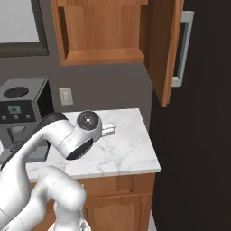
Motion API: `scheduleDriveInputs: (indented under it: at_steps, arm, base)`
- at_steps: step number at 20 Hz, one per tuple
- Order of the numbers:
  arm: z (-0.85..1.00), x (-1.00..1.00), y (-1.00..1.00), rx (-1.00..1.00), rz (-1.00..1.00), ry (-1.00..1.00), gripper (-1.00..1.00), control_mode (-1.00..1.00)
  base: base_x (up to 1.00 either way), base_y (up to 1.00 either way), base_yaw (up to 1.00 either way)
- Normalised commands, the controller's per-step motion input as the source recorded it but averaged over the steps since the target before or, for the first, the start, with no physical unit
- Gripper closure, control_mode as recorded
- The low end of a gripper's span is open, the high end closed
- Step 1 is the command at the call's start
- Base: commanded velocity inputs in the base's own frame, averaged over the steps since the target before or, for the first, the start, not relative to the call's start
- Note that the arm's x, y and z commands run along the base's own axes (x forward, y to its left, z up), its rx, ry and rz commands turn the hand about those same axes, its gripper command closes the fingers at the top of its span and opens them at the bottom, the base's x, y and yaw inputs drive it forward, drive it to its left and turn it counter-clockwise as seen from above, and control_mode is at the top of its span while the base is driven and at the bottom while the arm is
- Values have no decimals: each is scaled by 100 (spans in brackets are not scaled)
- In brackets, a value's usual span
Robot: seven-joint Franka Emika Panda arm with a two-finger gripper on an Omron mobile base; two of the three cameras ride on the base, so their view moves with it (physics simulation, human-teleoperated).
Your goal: Move the mug from next to the sink to the open cabinet. Then, move the bowl with the mango to the fridge to clear the area for faucet cleaning.
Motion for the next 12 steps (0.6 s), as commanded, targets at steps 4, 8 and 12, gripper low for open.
scheduleDriveInputs:
  at_steps: [4,8,12]
  arm:
    - [0,0,0,0,0,0,100,100]
    - [60,11,-7,5,7,-8,100,-100]
    - [99,20,-1,10,10,-12,100,-100]
  base:
    - [49,-46,16]
    - [10,-2,2]
    - [0,0,0]
